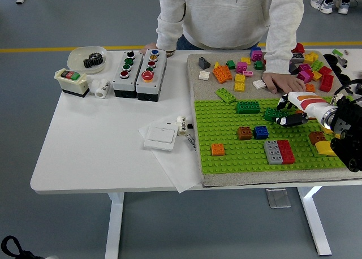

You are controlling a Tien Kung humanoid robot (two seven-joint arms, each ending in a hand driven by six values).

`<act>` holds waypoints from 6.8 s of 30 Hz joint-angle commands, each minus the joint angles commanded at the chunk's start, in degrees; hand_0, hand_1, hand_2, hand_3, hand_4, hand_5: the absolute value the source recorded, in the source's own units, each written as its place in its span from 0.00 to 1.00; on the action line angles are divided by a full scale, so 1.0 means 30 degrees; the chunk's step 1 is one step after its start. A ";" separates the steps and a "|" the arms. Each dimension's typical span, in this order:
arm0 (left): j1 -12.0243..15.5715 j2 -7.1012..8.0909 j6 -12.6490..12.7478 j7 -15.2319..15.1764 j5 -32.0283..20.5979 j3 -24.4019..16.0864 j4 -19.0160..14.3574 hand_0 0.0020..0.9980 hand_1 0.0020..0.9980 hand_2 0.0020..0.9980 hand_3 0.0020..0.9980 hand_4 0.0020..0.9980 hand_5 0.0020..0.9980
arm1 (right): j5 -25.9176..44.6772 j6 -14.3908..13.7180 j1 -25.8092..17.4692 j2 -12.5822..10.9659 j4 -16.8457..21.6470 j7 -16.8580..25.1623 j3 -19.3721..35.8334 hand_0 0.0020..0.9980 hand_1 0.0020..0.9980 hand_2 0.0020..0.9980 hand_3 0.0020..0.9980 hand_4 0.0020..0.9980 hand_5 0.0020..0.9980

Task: Pick up the brick,pile it on top of brick,press brick,pick up the brick,pile it on top of brick,press brick

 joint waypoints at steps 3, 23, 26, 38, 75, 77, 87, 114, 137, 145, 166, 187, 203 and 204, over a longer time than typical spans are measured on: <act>-0.0001 0.0003 -0.0006 0.0000 -0.0007 0.0010 0.0000 0.78 0.76 0.76 0.60 0.66 0.60 | -0.0105 -0.0018 0.0005 0.0017 0.0008 -0.0002 0.0014 0.47 0.59 0.62 0.57 0.73 0.51; -0.0067 0.0012 -0.0012 0.0003 -0.0082 0.0093 -0.0014 0.78 0.76 0.76 0.60 0.66 0.60 | -0.0758 0.0105 -0.0068 0.0048 -0.0002 -0.0137 0.0405 0.54 0.62 0.64 0.59 0.74 0.48; -0.0069 0.0008 -0.0001 0.0003 -0.0085 0.0094 -0.0015 0.78 0.76 0.76 0.60 0.66 0.60 | -0.0926 0.0102 -0.0068 0.0052 0.0007 -0.0140 0.0507 0.54 0.62 0.64 0.59 0.74 0.48; -0.0054 0.0009 0.0003 0.0001 -0.0031 0.0086 -0.0012 0.78 0.76 0.76 0.60 0.66 0.60 | -0.1502 -0.0321 -0.0230 0.0141 0.0042 0.0030 0.0602 0.38 0.51 0.56 0.55 0.72 0.49; 0.0287 0.0037 0.0001 -0.0014 0.0078 -0.0037 0.0067 0.77 0.76 0.76 0.60 0.66 0.60 | 0.2423 -0.2536 -0.0330 -0.0694 0.1545 0.1563 -0.3236 0.30 0.46 0.51 0.52 0.66 0.48; 0.0306 0.0039 0.0021 -0.0019 0.0001 -0.0012 0.0077 0.77 0.76 0.76 0.60 0.67 0.60 | 0.2990 -0.2960 -0.0302 -0.0819 0.1813 0.1846 -0.3812 0.30 0.46 0.51 0.52 0.66 0.48; 0.0445 0.0054 0.0019 0.0018 0.0030 -0.0105 0.0121 0.77 0.76 0.76 0.60 0.67 0.60 | 0.2428 -0.4420 -0.0221 -0.1604 0.3002 0.3082 -0.3690 0.30 0.46 0.51 0.52 0.66 0.48; 0.0806 0.0027 0.0078 -0.0073 0.0109 -0.0285 0.0243 0.77 0.75 0.76 0.60 0.67 0.59 | -0.4651 -0.6016 -0.0959 -0.6764 1.0343 0.5291 -0.1612 0.32 0.46 0.51 0.52 0.66 0.48; 0.0985 -0.0026 0.0037 -0.0105 0.0056 -0.0292 0.0230 0.77 0.76 0.76 0.60 0.66 0.60 | -0.4586 -0.6611 -0.1203 -0.7142 0.9652 0.5291 -0.3160 0.32 0.46 0.52 0.52 0.66 0.47; 0.1049 -0.0031 0.0015 -0.0061 0.0179 -0.0383 0.0220 0.77 0.76 0.76 0.60 0.66 0.60 | -0.4599 -0.6595 -0.1258 -0.7066 0.9647 0.5291 -0.3273 0.32 0.46 0.52 0.52 0.67 0.47; 0.0951 -0.0040 0.0018 -0.0060 0.0224 -0.0404 0.0221 0.77 0.76 0.76 0.60 0.66 0.60 | -0.4681 -0.6439 -0.1229 -0.6931 0.9243 0.5291 -0.3356 0.33 0.47 0.53 0.53 0.67 0.46; 0.0920 -0.0030 0.0019 -0.0046 0.0153 -0.0334 0.0212 0.77 0.76 0.76 0.60 0.66 0.60 | -0.4667 -0.6171 -0.1162 -0.6907 0.9207 0.5291 -0.3223 0.34 0.49 0.58 0.56 0.71 0.42; 0.0925 -0.0013 0.0009 -0.0051 0.0164 -0.0311 0.0221 0.77 0.76 0.76 0.60 0.66 0.60 | -0.4895 -0.5898 -0.1119 -0.7000 0.9228 0.5291 -0.3068 0.35 0.50 0.62 0.62 0.76 0.40; 0.0926 -0.0012 0.0009 -0.0050 0.0162 -0.0312 0.0221 0.77 0.76 0.76 0.60 0.66 0.60 | -0.4892 -0.5890 -0.1120 -0.7006 0.9231 0.5291 -0.3069 0.35 0.50 0.62 0.62 0.76 0.40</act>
